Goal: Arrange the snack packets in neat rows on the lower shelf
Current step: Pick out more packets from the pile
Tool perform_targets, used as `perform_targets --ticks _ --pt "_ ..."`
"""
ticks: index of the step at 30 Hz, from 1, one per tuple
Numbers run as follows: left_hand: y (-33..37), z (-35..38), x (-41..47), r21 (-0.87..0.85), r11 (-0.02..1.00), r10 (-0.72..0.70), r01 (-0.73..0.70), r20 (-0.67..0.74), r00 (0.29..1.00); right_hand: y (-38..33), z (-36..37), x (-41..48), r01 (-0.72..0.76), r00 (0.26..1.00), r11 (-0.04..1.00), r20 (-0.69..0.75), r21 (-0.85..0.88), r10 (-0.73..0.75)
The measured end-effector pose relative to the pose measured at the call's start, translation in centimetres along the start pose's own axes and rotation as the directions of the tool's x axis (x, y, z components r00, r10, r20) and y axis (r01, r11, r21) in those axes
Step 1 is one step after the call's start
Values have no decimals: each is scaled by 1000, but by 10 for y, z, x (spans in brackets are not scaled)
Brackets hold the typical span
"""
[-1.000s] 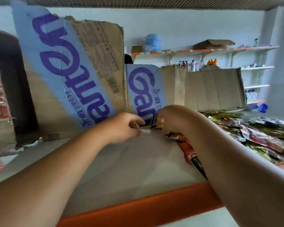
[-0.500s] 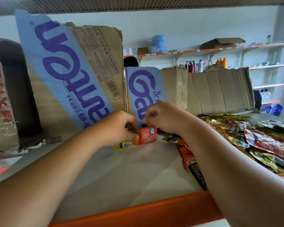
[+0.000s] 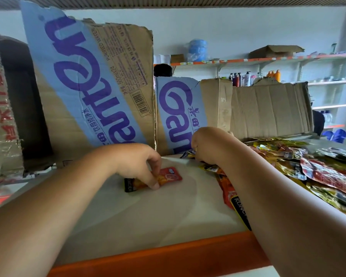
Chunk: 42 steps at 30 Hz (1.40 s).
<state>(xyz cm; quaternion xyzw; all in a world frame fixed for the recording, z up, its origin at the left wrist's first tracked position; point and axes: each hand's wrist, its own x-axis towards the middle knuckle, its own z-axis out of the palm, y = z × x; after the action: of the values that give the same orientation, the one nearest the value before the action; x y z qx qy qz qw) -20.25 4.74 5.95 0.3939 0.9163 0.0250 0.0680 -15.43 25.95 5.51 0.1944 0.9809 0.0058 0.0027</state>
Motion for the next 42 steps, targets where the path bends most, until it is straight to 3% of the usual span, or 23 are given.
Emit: perform_targets --ticks 3,5,7,13,18,22,25,31,34,38,42 --pt "-2 -3 -3 33 998 -61 60 19 998 -7 -3 -25 280 957 959 -95 44 -275" --pt "-5 -7 -5 59 991 -120 117 46 992 -10 -2 -40 398 916 894 -149 206 -373" --pt "-10 -10 -8 98 979 -185 178 75 980 -11 -3 -47 450 893 827 -150 336 -424" --pt "-19 -14 -9 86 961 -271 262 137 953 -9 -7 -50 492 847 715 -80 496 -526" --pt "-22 -13 -10 56 944 -329 324 136 934 -7 1 -42 457 889 811 -195 365 -414" --pt "-20 -13 -12 61 935 -354 349 123 927 -13 1 -45 380 923 906 -23 186 -383" --pt "-19 -14 -12 71 933 -358 352 120 926 -23 2 -49 420 905 901 25 104 -425" --pt "-21 -14 -12 66 924 -381 376 135 915 -23 4 -46 497 865 816 -96 297 -492" --pt "-22 -14 -11 49 913 -408 405 149 901 -22 7 -41 507 861 832 -171 225 -479" --pt "-24 -12 -8 23 897 -439 442 173 882 -35 4 -53 449 893 882 -81 142 -442" --pt "-25 -11 -7 20 887 -456 461 199 868 -64 8 -68 472 880 881 -25 -37 -473"
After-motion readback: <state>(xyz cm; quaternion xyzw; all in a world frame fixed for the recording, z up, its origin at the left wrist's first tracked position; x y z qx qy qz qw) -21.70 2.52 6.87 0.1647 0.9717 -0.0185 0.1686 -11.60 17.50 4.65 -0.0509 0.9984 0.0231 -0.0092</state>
